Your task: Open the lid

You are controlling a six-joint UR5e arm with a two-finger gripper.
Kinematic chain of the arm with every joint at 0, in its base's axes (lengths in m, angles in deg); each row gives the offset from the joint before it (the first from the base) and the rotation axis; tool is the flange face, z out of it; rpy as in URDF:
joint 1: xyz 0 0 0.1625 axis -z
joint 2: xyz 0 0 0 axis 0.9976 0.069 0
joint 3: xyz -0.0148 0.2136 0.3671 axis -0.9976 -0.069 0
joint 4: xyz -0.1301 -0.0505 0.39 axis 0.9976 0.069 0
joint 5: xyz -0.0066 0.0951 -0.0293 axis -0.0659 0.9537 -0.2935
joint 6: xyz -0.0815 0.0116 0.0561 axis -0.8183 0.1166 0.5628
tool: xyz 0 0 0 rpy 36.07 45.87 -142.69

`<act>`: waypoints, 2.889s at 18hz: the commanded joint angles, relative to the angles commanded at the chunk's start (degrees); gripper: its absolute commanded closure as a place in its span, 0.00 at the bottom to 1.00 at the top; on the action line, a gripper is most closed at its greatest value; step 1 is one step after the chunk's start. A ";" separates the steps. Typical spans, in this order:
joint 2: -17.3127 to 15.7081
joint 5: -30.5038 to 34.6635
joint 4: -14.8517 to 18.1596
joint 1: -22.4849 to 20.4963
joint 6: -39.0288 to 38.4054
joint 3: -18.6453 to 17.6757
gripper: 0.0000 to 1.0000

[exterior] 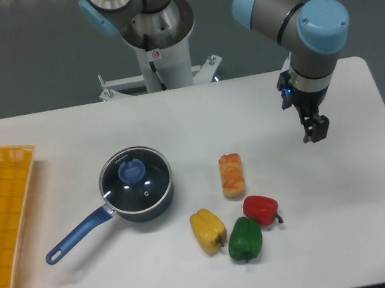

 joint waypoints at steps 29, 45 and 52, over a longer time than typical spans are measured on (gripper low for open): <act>-7.03 0.00 2.90 15.98 -23.89 -4.22 0.00; -6.59 -0.62 1.68 28.12 -33.22 -6.94 0.00; -5.36 -0.53 -6.59 31.02 -33.92 -10.63 0.00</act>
